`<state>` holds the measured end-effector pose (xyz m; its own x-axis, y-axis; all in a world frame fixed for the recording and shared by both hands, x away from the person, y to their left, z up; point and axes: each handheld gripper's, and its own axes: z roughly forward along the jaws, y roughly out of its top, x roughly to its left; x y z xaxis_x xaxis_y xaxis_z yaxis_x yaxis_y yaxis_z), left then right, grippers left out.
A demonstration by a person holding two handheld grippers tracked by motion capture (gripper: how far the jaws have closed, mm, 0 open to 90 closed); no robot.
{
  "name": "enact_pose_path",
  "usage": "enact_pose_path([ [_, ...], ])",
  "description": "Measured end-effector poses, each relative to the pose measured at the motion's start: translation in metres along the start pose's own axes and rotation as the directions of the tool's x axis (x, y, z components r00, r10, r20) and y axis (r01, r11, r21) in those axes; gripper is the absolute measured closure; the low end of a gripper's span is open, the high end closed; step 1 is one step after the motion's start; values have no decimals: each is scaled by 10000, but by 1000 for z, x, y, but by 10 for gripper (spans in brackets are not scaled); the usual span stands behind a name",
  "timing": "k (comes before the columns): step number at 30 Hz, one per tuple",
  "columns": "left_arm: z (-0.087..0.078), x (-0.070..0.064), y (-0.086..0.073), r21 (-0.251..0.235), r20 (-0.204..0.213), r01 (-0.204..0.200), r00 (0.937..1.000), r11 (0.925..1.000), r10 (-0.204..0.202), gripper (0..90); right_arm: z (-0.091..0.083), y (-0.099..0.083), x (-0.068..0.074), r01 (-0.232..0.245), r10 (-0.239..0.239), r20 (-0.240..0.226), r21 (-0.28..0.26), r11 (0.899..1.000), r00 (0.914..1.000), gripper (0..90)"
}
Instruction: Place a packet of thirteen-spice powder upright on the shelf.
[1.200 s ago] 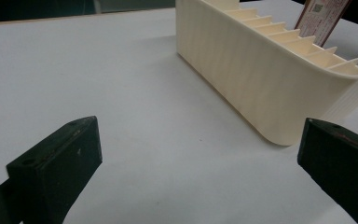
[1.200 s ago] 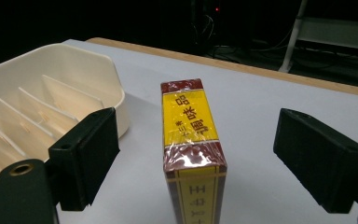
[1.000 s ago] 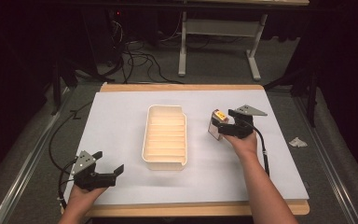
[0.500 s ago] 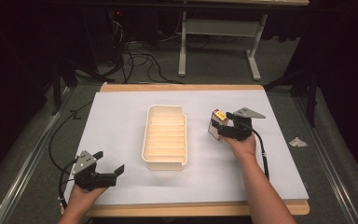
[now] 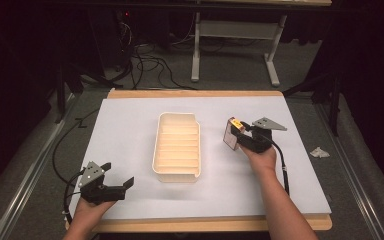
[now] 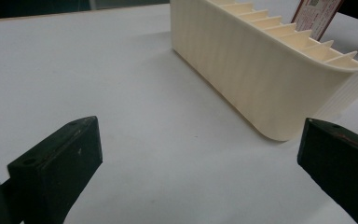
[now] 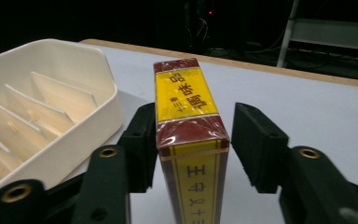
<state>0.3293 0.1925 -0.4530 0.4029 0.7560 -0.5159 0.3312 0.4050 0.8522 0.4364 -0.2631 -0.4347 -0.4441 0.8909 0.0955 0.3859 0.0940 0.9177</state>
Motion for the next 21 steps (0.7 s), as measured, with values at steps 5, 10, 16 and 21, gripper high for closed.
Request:
enact_pose_path([
  [5,0,0,0,13,-2,2,10000,10000,-2,4,-2,2,1,252,-253,-161,-100,9996,9996,680],
  [10,0,0,1,-29,-2,40,10000,10000,-40,4,-4,5,-1,276,-279,-332,-84,9996,9991,686],
  [16,0,0,1,-27,16,39,10000,10000,-39,4,-13,14,0,392,-404,-432,-266,9989,9982,687],
  [21,-1,0,2,-120,14,128,9999,9998,-128,4,-18,15,0,535,-547,-517,-256,9982,9972,688],
])
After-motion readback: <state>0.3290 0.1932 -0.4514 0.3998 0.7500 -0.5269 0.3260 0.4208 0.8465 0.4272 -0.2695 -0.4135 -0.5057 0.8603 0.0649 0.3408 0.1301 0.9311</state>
